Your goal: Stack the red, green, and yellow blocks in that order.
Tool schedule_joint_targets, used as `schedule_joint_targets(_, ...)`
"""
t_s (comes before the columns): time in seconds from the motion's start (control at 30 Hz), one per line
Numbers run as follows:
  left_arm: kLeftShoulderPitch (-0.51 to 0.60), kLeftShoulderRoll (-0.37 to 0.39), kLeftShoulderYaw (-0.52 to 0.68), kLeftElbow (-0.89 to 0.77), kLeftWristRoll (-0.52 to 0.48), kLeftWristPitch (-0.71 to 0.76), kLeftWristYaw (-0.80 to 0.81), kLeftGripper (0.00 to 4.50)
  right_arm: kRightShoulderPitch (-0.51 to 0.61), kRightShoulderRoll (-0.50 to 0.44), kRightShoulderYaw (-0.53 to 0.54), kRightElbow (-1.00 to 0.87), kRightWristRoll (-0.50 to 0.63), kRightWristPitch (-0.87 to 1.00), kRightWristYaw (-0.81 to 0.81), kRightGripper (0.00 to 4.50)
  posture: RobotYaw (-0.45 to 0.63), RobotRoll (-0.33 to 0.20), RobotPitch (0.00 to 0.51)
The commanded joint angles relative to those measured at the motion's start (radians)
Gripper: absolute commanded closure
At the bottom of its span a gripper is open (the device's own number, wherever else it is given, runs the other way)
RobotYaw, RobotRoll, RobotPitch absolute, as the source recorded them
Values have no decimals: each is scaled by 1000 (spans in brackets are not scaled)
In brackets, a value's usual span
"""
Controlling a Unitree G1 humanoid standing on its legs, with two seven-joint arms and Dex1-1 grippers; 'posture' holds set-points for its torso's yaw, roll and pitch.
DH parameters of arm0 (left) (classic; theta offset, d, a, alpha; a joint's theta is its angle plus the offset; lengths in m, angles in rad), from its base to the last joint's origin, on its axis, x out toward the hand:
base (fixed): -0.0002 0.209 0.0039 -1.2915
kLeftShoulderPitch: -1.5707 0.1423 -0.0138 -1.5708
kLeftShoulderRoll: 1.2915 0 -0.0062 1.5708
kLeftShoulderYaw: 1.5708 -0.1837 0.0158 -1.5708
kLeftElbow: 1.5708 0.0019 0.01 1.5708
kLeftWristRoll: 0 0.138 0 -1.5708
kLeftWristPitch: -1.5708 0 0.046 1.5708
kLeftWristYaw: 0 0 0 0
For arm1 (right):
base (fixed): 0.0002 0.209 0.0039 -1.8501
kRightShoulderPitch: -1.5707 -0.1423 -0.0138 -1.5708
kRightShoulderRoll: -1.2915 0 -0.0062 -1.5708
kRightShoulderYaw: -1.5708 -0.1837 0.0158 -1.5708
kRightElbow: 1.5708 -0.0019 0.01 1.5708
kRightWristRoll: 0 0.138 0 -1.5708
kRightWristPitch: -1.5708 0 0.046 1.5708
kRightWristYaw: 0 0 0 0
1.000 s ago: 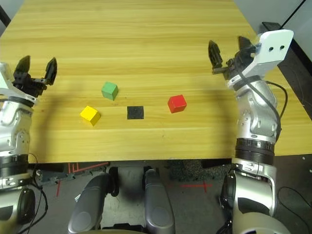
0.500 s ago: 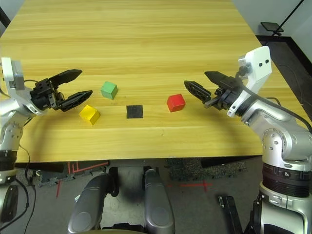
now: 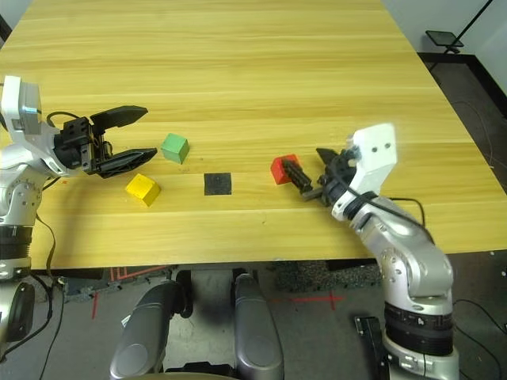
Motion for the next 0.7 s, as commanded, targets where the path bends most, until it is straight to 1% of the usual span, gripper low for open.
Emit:
schedule_joint_targets(0.03,18,-8,-7,-4,13,-7,1,18,26,19,18,-27,-6,-13,0,0,157,-8,318)
schedule_joint_targets(0.4,30,-13,-2,-25,8,1,19,18,20,50,63,1,-61,-53,-4,0,182,0,320)
schedule_joint_targets(0.6,43,-13,-3,-46,5,9,32,18,-8,82,89,38,-76,-57,-4,0,195,6,325)
schedule_joint_targets(0.63,45,-13,-4,-50,4,11,35,0,-10,84,96,41,-82,-61,1,384,196,7,326)
schedule_joint_targets(0.67,46,-13,-4,-53,3,12,37,0,-12,85,103,41,-88,-64,5,586,199,8,327)
schedule_joint_targets(0.7,47,-13,-3,-55,3,14,38,0,-13,85,108,41,-94,-66,7,922,199,7,327)
